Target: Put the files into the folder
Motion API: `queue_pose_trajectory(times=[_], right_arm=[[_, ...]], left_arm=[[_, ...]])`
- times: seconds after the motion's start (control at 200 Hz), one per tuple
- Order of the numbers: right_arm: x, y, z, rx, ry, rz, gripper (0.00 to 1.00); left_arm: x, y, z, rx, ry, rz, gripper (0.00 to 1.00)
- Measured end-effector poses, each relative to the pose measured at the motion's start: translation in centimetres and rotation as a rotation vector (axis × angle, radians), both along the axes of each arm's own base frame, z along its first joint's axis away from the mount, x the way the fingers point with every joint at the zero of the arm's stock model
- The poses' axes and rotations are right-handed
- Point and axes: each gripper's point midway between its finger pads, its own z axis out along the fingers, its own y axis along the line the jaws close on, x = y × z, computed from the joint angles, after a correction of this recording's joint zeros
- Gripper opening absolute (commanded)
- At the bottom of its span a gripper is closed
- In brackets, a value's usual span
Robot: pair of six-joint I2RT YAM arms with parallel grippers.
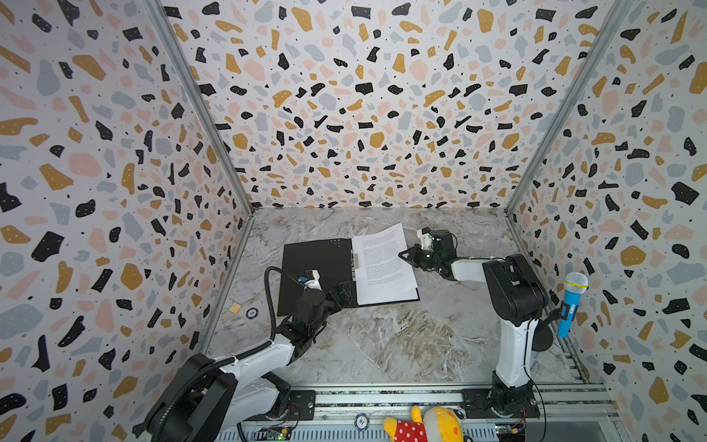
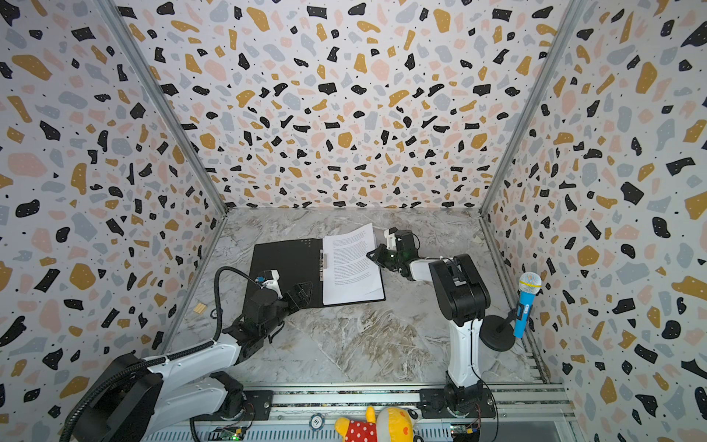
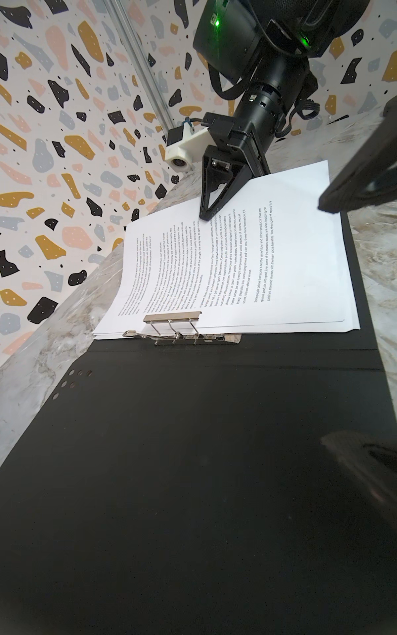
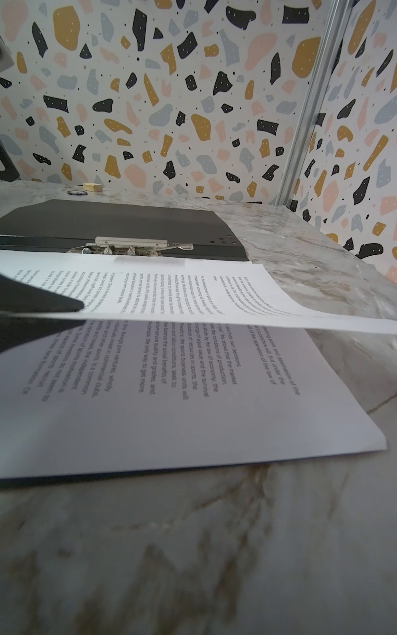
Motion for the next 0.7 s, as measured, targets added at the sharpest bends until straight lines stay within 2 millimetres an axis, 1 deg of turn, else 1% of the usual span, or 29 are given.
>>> queue_pose_trajectory(times=[0.32,0.696], right_arm=[[-0.26,0.54,-0.32,0.001,0.006,0.008,0.0],[-0.28,0.55,-0.34,0.0,0.005,0.009,0.0]], left_arm=[[-0.06,0.08,-0.16,-0.003,0.005,0.003,0.99],[-0.02,0.17,-0.16,-0.008,0.007,0.008,1.0]])
